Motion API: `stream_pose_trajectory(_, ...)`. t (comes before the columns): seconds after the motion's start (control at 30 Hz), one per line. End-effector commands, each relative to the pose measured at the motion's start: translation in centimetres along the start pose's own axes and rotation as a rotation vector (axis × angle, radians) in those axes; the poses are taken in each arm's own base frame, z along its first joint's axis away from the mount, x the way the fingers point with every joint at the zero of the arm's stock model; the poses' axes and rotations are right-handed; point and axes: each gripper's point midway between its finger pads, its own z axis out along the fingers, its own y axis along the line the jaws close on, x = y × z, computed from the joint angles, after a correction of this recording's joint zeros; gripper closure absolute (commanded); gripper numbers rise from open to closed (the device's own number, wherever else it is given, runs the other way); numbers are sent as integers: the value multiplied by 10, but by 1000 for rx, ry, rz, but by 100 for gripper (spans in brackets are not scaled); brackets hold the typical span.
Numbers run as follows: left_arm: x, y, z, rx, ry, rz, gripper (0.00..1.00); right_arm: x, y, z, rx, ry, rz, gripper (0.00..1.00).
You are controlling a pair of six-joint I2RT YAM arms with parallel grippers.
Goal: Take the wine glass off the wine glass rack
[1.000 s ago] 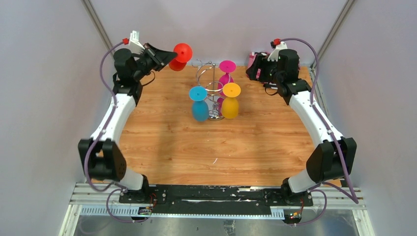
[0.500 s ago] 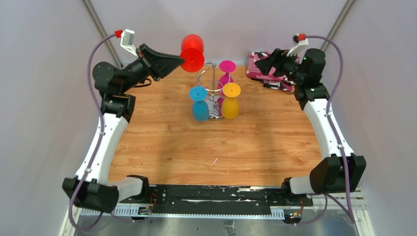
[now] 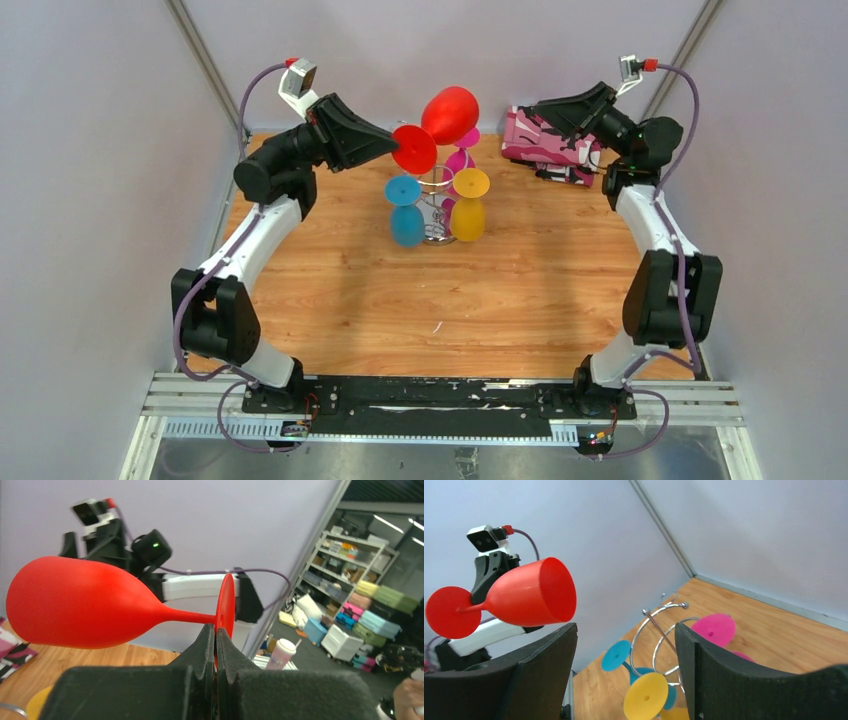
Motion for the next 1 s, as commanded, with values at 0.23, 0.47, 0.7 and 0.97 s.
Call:
stream_pose_trajectory(0.23, 18, -33, 19, 163, 87, 136, 100, 13, 73, 31, -398, 82, 24, 27)
stream_pose_trajectory(0.47, 16, -22, 22, 159, 79, 114, 100, 27, 119, 42, -501, 120, -20, 28)
stream_pose_trajectory(0.7, 16, -19, 22, 156, 80, 111, 100, 36, 130, 44, -523, 141, -8, 29)
stream_pose_trajectory(0.97, 14, -3, 25, 161, 119, 133, 100, 59, 149, 49, -582, 213, -8, 36)
